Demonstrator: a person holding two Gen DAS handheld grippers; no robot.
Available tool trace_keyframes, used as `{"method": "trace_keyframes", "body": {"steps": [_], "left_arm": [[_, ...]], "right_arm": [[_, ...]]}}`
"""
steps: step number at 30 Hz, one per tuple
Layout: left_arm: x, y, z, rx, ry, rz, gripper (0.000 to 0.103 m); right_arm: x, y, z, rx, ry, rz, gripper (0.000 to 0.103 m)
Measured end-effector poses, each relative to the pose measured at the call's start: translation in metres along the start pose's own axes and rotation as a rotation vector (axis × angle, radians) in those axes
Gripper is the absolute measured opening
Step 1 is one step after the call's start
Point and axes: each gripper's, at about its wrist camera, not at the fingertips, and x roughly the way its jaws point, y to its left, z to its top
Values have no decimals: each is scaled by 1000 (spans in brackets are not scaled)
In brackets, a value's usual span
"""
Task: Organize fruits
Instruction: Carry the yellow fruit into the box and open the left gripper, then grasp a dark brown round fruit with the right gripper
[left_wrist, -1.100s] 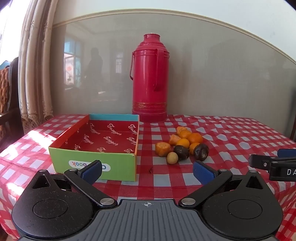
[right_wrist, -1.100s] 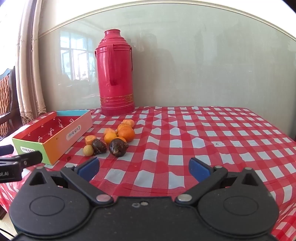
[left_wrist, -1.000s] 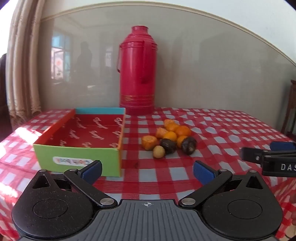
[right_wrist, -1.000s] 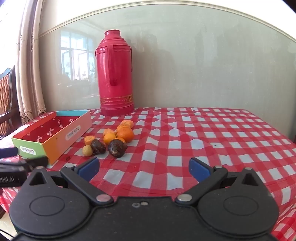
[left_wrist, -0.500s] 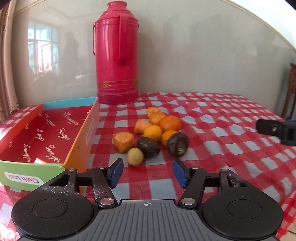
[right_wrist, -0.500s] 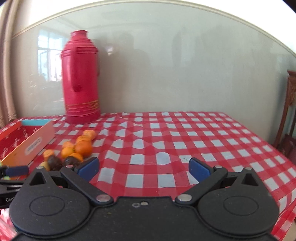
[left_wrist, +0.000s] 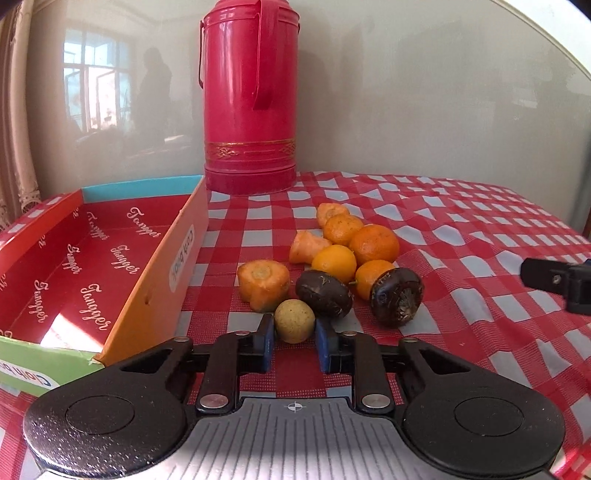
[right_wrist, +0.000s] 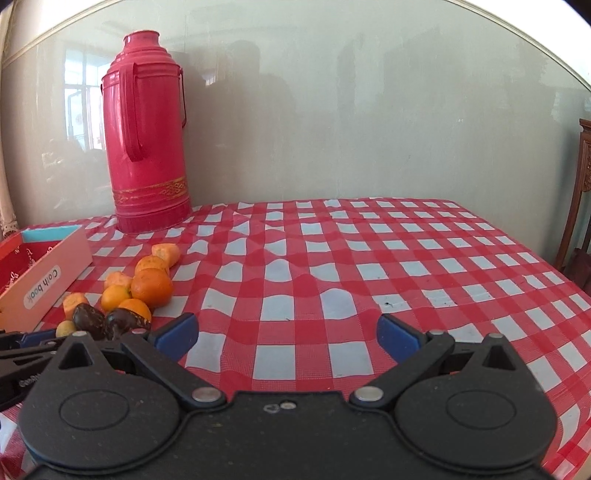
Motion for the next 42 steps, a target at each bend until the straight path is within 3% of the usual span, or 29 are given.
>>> {"method": "trace_keyframes", "body": {"steps": [8, 14, 19, 25, 27, 29, 30, 34, 42], "left_arm": [[-24, 2, -1, 4, -50, -14, 24], [-57, 17, 4, 33, -155, 30, 24], [-73, 53, 11, -13, -207, 93, 24], [-67, 109, 13, -90, -174, 188, 24], [-68, 120, 11, -105, -170, 201, 39], [-70, 126, 7, -108, -179, 219, 85], [-73, 128, 6, -110, -195, 225, 90], [-83, 126, 6, -86, -224, 240, 103], [-101, 123, -4, -41, -191, 280, 103]], "right_arm": [[4, 6, -1, 0, 24, -4, 97], [-2, 20, 0, 22, 9, 18, 97], [-8, 47, 3, 9, -36, 68, 97], [-7, 79, 2, -65, -36, 125, 97], [-5, 85, 1, -70, -25, 149, 97], [-4, 90, -1, -81, -11, 149, 97], [-4, 93, -3, -91, -4, 144, 97], [-3, 97, -7, -112, 21, 151, 97], [-1, 89, -12, -145, 40, 156, 97]]}}
